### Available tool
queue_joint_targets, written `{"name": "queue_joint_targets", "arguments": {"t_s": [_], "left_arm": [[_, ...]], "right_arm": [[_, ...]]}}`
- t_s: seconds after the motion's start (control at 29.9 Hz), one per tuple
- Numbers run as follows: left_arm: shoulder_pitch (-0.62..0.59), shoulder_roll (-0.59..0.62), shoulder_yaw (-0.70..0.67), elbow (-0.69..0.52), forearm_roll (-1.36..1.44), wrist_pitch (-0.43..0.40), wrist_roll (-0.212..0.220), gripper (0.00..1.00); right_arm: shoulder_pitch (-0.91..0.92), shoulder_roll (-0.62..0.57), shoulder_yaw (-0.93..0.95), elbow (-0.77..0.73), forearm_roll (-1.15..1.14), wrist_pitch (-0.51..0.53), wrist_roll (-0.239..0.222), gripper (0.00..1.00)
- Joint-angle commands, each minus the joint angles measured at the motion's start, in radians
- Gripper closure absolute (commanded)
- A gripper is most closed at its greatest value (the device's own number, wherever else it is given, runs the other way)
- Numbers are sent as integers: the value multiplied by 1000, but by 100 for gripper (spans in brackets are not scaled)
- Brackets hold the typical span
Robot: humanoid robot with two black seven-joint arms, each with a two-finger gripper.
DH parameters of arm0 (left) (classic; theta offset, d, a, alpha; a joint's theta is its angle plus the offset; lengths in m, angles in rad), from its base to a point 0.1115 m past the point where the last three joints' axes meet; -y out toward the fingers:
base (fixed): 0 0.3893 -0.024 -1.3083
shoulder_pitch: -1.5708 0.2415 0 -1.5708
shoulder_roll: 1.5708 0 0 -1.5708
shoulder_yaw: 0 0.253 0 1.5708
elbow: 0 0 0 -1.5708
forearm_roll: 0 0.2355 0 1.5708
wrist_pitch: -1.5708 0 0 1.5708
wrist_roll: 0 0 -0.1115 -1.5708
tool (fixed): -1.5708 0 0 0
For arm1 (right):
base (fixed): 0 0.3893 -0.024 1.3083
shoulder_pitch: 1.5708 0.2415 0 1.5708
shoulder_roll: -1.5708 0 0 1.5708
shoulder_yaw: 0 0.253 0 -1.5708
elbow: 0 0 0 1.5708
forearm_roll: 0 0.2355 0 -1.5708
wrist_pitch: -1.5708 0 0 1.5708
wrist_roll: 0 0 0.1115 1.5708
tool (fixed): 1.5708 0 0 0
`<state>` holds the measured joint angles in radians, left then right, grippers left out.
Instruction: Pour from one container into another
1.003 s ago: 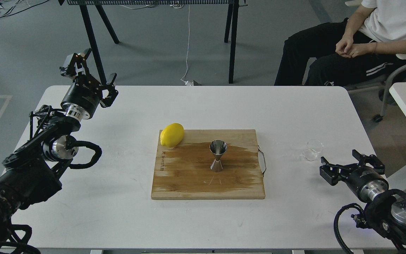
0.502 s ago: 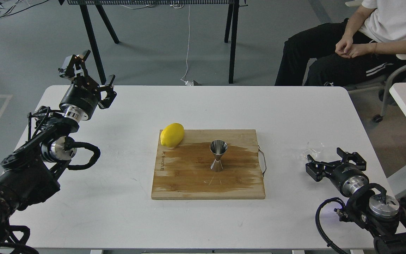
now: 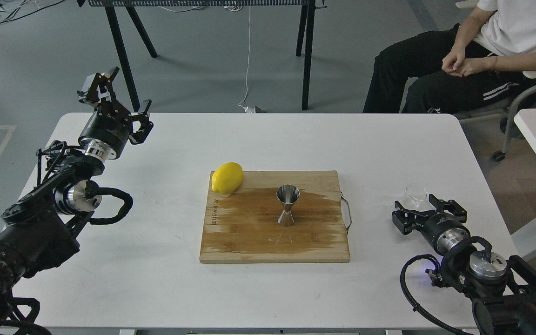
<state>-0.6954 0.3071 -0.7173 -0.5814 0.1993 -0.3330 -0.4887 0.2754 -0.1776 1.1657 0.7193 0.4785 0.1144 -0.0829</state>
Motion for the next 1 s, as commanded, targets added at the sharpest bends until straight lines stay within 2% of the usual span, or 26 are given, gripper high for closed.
{"name": "queue_joint_targets", "arguments": {"t_s": [0.0, 0.07, 0.2, 0.67, 0.8, 0.97], "left_arm": [[-3, 0, -1, 0, 0, 0, 0, 0], [-3, 1, -1, 0, 0, -1, 0, 0], [-3, 4, 1, 0, 0, 0, 0, 0], [-4, 4, -2, 0, -1, 0, 0, 0], [-6, 6, -2, 0, 0, 0, 0, 0], [-4, 18, -2, 0, -1, 0, 0, 0]], "right_arm": [[2, 7, 0, -6, 0, 18, -8, 26], [2, 7, 0, -5, 0, 21, -8, 35], [2, 7, 0, -8, 0, 59, -9, 62], [1, 7, -1, -5, 0, 65, -11, 70], [-7, 7, -1, 17, 2, 79, -37, 71], [-35, -17, -1, 168, -4, 105, -41, 72]]}}
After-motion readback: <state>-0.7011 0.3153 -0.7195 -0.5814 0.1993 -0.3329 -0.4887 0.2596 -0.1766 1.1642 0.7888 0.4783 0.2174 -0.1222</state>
